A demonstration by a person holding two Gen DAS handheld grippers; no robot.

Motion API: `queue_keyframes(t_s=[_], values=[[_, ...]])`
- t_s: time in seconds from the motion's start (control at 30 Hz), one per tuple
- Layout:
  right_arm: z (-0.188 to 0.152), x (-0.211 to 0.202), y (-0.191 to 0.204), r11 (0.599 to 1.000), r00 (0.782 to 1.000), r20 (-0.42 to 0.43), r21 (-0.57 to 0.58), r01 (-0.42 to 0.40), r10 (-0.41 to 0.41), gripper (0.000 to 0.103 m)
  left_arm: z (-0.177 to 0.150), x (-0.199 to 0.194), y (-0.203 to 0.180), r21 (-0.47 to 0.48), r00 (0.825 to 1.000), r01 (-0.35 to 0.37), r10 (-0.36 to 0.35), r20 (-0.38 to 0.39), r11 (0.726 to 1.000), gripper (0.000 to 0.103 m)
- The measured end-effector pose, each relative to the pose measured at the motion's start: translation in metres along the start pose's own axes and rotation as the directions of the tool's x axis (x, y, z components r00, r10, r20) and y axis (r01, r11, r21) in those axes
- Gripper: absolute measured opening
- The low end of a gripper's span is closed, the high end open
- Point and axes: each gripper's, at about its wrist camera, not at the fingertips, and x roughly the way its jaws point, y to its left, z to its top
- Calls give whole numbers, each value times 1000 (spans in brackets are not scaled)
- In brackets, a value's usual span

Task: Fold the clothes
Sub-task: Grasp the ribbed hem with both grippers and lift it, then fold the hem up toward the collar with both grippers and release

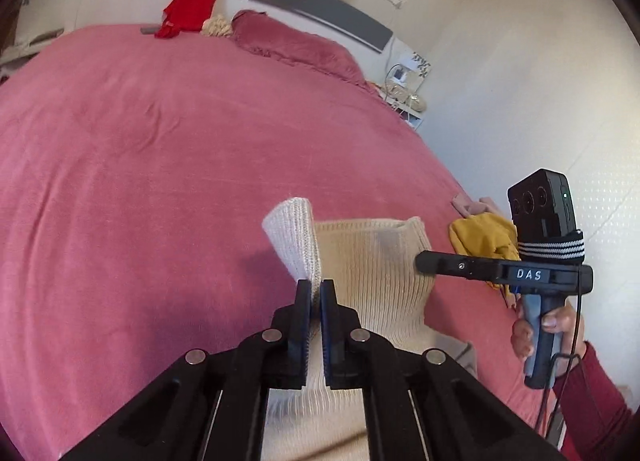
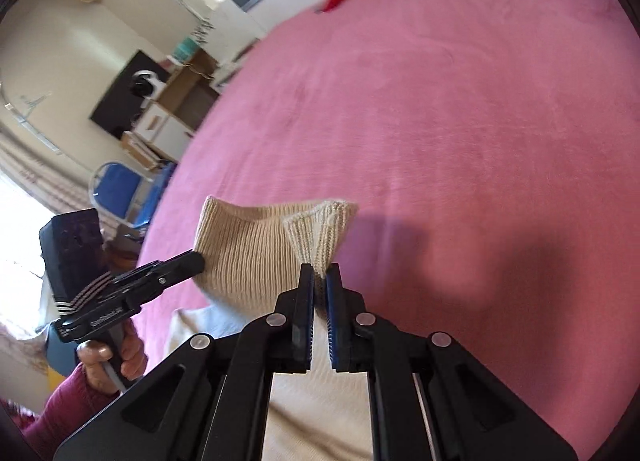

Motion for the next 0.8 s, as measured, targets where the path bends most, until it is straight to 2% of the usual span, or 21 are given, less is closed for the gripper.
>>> queue_keyframes(t_s=[0.2,0.37,0.53,0.6,0.7,0.77,0.8], values=[[-49,-32,18,999,999,5,-22,-43,43,5,-35,-52,-2,16,999,12,-12,50,1000,4],[-90,-58,32,996,997,5,-39,-76,76,5,-72,-70,-18,49,999,-11,9,50,999,4],[-144,-60,30,997,998,-55,-61,-40,37,6,-124,-83,-24,80,999,-35,35,7,996,5],[-164,-57,28,997,996,-91,-82,-16,9,6,-147,-85,-21,80,997,-73,74,-6,994,5],[-187,-49,23,994,986,-161,-104,16,-32,10,-176,-88,-16,54,996,-78,80,-48,996,12],[-197,-50,16,995,982,-180,-97,33,-50,10,-192,-90,-11,26,994,-80,82,-70,996,12],[-200,-54,11,996,983,-179,-85,35,-50,15,-197,-93,-7,0,994,-84,84,-71,996,13]])
